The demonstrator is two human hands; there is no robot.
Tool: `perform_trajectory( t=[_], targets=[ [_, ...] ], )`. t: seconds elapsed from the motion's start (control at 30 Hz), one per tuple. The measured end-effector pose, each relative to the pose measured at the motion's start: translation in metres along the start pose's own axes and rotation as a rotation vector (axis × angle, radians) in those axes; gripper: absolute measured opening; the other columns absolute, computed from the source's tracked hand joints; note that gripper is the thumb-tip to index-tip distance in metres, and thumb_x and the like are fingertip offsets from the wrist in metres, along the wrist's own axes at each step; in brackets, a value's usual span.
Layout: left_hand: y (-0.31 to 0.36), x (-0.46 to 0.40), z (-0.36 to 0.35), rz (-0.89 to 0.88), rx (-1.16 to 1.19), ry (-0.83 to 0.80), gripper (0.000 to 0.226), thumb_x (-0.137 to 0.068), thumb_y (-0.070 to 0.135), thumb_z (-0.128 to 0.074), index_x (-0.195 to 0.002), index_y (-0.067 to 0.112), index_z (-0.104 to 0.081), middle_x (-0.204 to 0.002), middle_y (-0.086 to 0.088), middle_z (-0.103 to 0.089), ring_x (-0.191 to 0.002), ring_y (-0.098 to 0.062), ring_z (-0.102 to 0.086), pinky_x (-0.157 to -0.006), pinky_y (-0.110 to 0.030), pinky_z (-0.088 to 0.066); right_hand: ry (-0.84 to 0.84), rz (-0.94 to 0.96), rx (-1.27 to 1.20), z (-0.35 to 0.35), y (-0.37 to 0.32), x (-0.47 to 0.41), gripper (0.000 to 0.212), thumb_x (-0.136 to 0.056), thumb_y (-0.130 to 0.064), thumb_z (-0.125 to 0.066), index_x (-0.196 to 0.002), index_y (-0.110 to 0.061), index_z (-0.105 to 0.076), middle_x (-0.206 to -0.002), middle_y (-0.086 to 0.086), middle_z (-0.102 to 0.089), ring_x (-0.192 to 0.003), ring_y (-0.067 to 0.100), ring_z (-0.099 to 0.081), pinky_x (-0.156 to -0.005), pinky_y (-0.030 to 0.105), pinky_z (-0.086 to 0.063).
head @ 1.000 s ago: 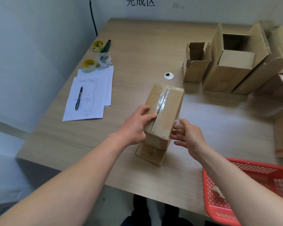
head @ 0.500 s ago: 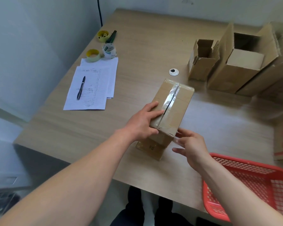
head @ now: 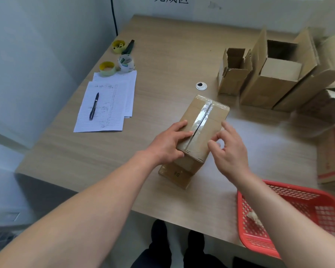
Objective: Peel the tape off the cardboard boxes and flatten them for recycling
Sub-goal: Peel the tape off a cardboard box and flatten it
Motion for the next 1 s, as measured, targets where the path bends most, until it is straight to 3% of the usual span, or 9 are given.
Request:
perform_trajectory(
  t=[0.07,0.17,0.3,0.47,0.57,0.7,0.83,0.93,1.0],
  targets=[
    [0.003,0.000,-0.001,-0.023,0.019,0.002,0.073,-0.070,0.005,-0.085,-0.137,0.021,-0.060,-0.161,0.007,-0.028,-0.144,-0.011,-0.033,-0.118,-0.024,-0.026,-0.065,0.082,0.101,-0.003,0.008,-0.021,0.016,-0.087,-0.026,-0.063,-0.080,-0.014,-0.056,-0.139,0.002,-0.049,-0.131,0.023,-0.040,-0.093,0.032,-0.035],
    [0.006,0.003,-0.002,-0.041,0.072,0.044,0.059,-0.070,0.007,-0.087,-0.126,0.016,-0.069,-0.158,0.005,-0.037,-0.142,-0.012,-0.038,-0.117,-0.023,-0.028,-0.163,0.087,0.172,-0.007,0.020,-0.042,0.026,-0.089,-0.034,-0.062,-0.076,-0.016,-0.050,-0.116,0.001,-0.049,-0.116,0.026,-0.042,-0.085,0.035,-0.036],
    [0.003,0.012,0.001,-0.067,0.161,0.204,0.042,-0.069,0.013,-0.089,-0.109,0.009,-0.076,-0.149,-0.003,-0.050,-0.133,-0.019,-0.051,-0.112,-0.032,-0.039,-0.096,0.113,0.138,-0.009,0.020,-0.037,0.029,-0.088,-0.029,-0.065,-0.073,-0.014,-0.045,-0.094,-0.002,-0.046,-0.095,0.023,-0.045,-0.072,0.033,-0.033],
    [0.000,0.020,0.002,-0.061,0.130,0.252,0.057,-0.069,0.017,-0.089,-0.122,0.010,-0.070,-0.150,-0.003,-0.048,-0.132,-0.018,-0.050,-0.109,-0.032,-0.042,0.012,-0.040,0.025,-0.014,0.008,-0.022,0.029,-0.082,-0.022,-0.067,-0.070,-0.011,-0.043,-0.088,-0.003,-0.046,-0.076,0.018,-0.045,-0.064,0.036,-0.036],
    [-0.004,0.021,0.009,0.017,0.088,0.188,0.074,-0.071,0.017,-0.087,-0.139,0.014,-0.057,-0.153,-0.002,-0.043,-0.139,-0.017,-0.042,-0.114,-0.029,-0.034,-0.022,-0.029,0.035,-0.017,0.004,-0.011,0.023,-0.078,-0.015,-0.072,-0.070,-0.007,-0.052,-0.100,-0.012,-0.050,-0.090,0.014,-0.050,-0.071,0.031,-0.036],
    [0.006,0.017,0.013,0.203,-0.005,0.056,0.098,-0.067,0.046,-0.087,-0.148,0.023,-0.036,-0.145,0.003,-0.046,-0.134,-0.017,-0.044,-0.108,-0.035,-0.040,0.034,-0.159,0.028,-0.007,0.007,-0.016,0.017,-0.082,-0.025,-0.069,-0.077,-0.014,-0.057,-0.101,-0.012,-0.056,-0.091,0.014,-0.053,-0.076,0.032,-0.039],
    [0.007,0.007,0.002,0.404,0.170,0.059,0.075,-0.077,0.044,-0.080,-0.137,0.018,-0.045,-0.133,-0.001,-0.060,-0.122,-0.023,-0.057,-0.100,-0.036,-0.047,0.123,-0.587,-0.365,0.004,0.014,-0.045,0.019,-0.092,-0.033,-0.055,-0.085,-0.016,-0.052,-0.084,-0.003,-0.051,-0.082,0.022,-0.048,-0.071,0.032,-0.039],
    [0.011,0.002,0.003,0.455,0.397,0.078,0.056,-0.076,0.018,-0.079,-0.128,0.017,-0.057,-0.122,-0.001,-0.066,-0.108,-0.021,-0.063,-0.097,-0.037,-0.051,0.023,-0.795,-0.761,-0.007,0.006,-0.048,0.016,-0.096,-0.026,-0.049,-0.083,-0.021,-0.056,-0.079,-0.002,-0.051,-0.080,0.025,-0.047,-0.077,0.045,-0.049],
    [0.015,0.002,0.013,0.439,0.488,0.127,0.056,-0.071,0.001,-0.074,-0.121,0.019,-0.057,-0.120,0.000,-0.063,-0.107,-0.022,-0.062,-0.093,-0.038,-0.054,0.087,-0.812,-0.968,-0.005,-0.004,-0.048,0.016,-0.097,-0.024,-0.049,-0.084,-0.023,-0.058,-0.078,-0.004,-0.059,-0.079,0.027,-0.052,-0.074,0.048,-0.051]
  ],
)
Point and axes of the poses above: each hand's wrist, its own x-axis away from the middle knuckle, its own z-axis out of the back of the hand, y = z × x, the point moved 3 cm from there along -x, towards the middle knuckle
